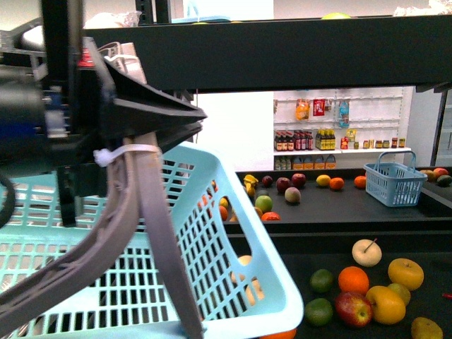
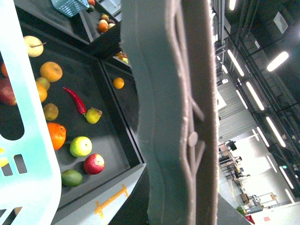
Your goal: Pick lemon from shelf
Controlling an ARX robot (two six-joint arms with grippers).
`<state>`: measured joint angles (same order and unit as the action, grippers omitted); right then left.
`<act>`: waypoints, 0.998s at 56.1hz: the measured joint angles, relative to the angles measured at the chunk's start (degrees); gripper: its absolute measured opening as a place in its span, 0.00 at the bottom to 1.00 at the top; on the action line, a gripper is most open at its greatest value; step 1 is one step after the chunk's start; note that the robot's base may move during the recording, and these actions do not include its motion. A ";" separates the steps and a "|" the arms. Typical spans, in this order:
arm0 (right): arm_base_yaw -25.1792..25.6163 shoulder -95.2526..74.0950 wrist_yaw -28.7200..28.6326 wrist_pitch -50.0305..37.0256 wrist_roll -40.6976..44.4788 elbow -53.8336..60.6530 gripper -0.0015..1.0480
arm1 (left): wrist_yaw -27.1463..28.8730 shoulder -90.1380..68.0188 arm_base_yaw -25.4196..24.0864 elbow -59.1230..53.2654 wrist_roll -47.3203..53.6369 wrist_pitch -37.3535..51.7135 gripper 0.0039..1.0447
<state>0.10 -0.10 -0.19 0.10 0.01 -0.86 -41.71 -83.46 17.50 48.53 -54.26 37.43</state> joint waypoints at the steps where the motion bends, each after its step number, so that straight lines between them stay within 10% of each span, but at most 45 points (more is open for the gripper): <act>1: 0.00 0.00 0.02 0.00 0.00 0.00 0.93 | 0.31 -0.55 0.42 0.52 -0.04 0.24 0.07; 22: 0.00 -0.02 0.07 0.02 0.00 0.00 0.93 | 5.53 -15.39 6.23 8.68 -1.46 5.62 0.07; 33: -1.44 -15.72 12.28 11.39 -8.33 -4.87 0.93 | 5.53 -15.78 6.36 8.83 -1.31 5.62 0.07; 56: 2.10 -89.13 1.90 -30.18 -9.03 -19.17 0.93 | 5.53 -15.89 6.38 8.87 -1.03 5.62 0.07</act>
<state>2.20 -89.23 1.72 -30.09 -9.02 -20.03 -36.18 -99.35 23.88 57.41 -55.29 43.05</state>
